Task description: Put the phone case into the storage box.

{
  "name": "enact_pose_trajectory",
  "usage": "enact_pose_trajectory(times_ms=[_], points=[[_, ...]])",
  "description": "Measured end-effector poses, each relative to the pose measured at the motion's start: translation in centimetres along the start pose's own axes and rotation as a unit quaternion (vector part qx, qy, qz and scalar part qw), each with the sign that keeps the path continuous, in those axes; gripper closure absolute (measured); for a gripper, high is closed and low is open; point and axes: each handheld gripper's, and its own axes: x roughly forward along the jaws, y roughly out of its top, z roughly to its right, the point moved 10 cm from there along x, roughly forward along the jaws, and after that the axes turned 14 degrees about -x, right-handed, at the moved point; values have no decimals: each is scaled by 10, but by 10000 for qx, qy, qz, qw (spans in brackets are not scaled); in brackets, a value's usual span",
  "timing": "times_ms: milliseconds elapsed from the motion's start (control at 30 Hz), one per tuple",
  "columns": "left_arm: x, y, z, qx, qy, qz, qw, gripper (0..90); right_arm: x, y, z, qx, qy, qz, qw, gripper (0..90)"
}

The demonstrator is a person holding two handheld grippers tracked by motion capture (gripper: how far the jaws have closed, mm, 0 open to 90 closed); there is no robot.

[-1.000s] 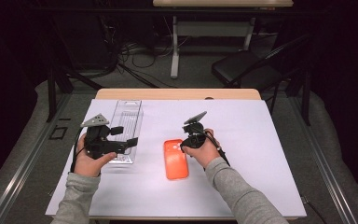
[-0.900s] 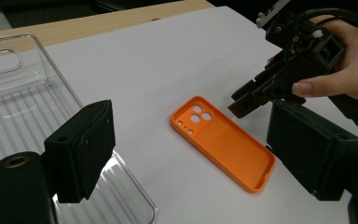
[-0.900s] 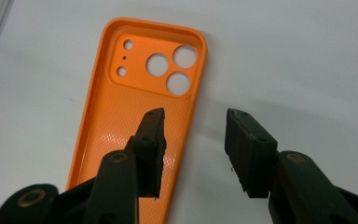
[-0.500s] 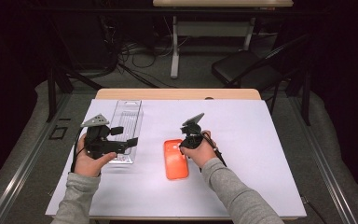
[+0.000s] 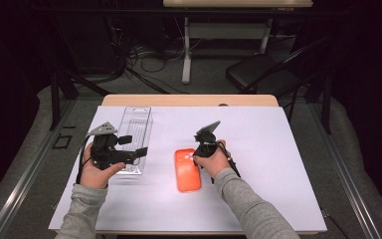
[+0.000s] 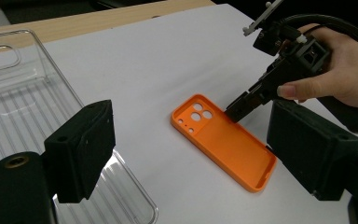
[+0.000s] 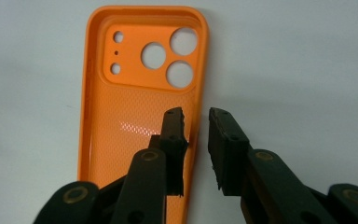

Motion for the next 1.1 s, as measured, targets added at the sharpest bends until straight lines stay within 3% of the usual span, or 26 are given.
enact_pose_trajectory(times_ms=[1100], points=[[1,-1,-3,-17,49,-20,10000,153,8,-4,-2,79,-67,-164,9998,829]])
